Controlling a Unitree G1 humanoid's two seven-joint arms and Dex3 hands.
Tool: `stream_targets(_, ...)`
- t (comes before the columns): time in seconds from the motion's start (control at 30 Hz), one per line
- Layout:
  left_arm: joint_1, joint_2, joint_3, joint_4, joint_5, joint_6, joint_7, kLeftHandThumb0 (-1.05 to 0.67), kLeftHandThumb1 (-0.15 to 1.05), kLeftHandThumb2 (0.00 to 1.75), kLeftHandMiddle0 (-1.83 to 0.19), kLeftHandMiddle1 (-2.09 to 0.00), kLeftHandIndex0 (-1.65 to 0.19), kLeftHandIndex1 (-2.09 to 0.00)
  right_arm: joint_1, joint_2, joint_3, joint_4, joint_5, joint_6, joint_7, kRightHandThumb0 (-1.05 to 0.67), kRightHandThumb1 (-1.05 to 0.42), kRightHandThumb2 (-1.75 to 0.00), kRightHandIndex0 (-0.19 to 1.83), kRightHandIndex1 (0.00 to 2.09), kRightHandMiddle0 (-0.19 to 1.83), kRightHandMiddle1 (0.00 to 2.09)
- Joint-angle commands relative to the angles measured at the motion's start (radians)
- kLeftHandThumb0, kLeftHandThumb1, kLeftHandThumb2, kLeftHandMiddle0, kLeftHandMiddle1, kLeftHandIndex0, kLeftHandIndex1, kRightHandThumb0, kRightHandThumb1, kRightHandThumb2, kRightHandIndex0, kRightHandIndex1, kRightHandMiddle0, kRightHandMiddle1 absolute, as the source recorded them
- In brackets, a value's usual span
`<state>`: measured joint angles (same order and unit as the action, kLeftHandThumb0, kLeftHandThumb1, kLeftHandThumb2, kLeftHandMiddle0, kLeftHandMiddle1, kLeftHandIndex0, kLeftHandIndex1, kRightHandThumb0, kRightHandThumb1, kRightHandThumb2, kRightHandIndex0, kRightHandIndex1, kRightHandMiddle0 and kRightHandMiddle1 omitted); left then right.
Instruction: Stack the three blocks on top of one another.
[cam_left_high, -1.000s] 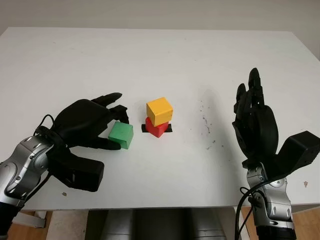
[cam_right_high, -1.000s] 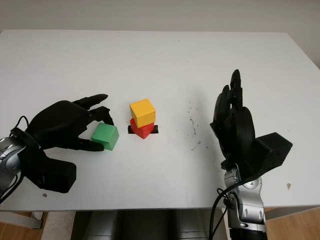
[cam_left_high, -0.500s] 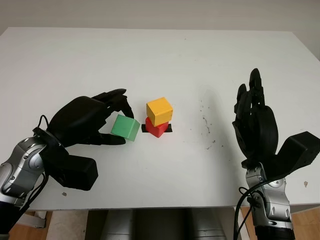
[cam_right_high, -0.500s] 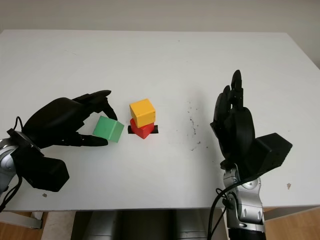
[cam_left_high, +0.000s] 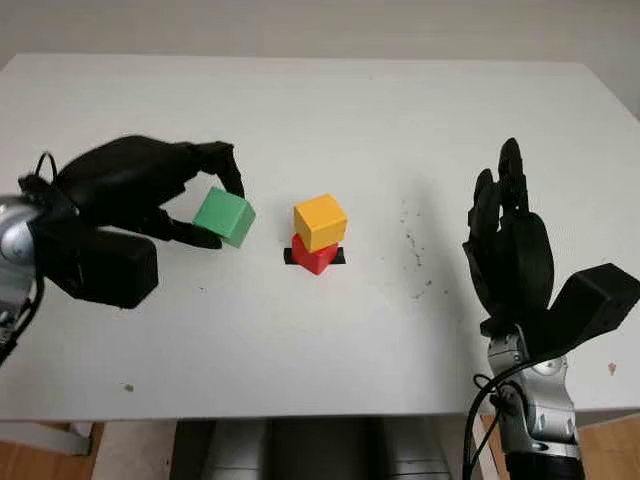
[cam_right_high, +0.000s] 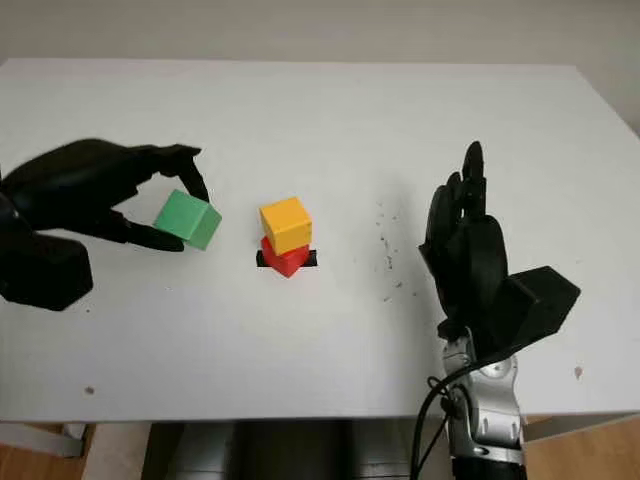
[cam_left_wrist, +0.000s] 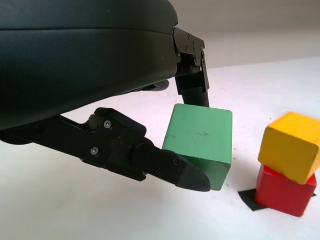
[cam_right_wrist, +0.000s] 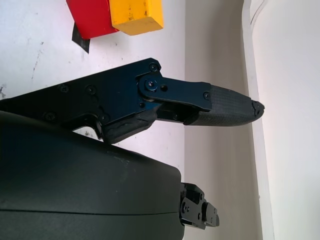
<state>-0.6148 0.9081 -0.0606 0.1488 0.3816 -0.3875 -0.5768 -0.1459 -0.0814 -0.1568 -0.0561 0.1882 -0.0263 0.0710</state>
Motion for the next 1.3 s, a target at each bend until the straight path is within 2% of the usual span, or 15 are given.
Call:
stream_targets(0.0, -0.080, 0.014, -0.013, 0.022, -0.035, 0.005, -0.059, -0.44, 1.05, 0.08, -0.22, -0.06, -0.27, -1.48, 0.000, -0.002, 0.006, -0.013, -0.010, -0.008, 0.003, -0.75, -1.05, -0.58, -0.18, 0.03, -0.15, 0.05)
stream_targets(0.17, -0.253, 0.008, -0.061, 0.078, -0.066, 0.045, -0.220, -0.45, 1.05, 0.08, -0.23, -0.06, -0.28, -1.51, -0.002, -0.002, 0.014, -0.016, -0.026, 0.005, -0.006, -0.75, -1.05, -0.58, -0.18, 0.04, -0.14, 0.06)
stream_targets(0.27, -0.342, -0.024, -0.093, 0.107, -0.073, 0.058, -0.276, -0.46, 1.04, 0.06, -0.25, -0.06, -0.34, -1.42, -0.004, 0.002, 0.018, -0.017, -0.031, 0.012, -0.013, -0.75, -1.05, -0.58, -0.17, 0.05, -0.13, 0.06)
stream_targets(0.43, -0.429, -0.093, -0.132, 0.143, -0.087, 0.093, -0.330, -0.46, 1.04, 0.06, -0.27, -0.06, -0.35, -1.43, -0.002, 0.012, 0.025, -0.013, -0.019, 0.017, -0.008, -0.77, -1.05, -0.54, -0.17, 0.05, -0.13, 0.06)
stream_targets(0.6, -0.461, -0.162, -0.161, 0.165, -0.094, 0.092, -0.342, -0.48, 1.05, 0.09, -0.26, -0.05, -0.31, -1.56, 0.001, 0.010, 0.031, -0.014, -0.021, 0.021, -0.004, -0.79, -1.05, -0.52, -0.18, 0.05, -0.13, 0.06)
stream_targets(0.83, -0.485, -0.211, -0.190, 0.173, -0.080, 0.093, -0.356, -0.48, 1.05, 0.10, -0.26, -0.06, -0.28, -1.70, 0.002, 0.024, 0.026, -0.013, -0.011, 0.017, -0.010, -0.79, -1.05, -0.49, -0.19, 0.04, -0.14, 0.05)
stream_targets(1.27, -0.518, -0.263, -0.193, 0.277, -0.085, 0.041, -0.329, -0.48, 1.05, 0.10, -0.28, -0.06, -0.27, -1.70, 0.010, 0.037, 0.032, -0.017, -0.020, 0.012, -0.020, -0.78, -1.05, -0.51, -0.19, 0.01, -0.17, 0.05)
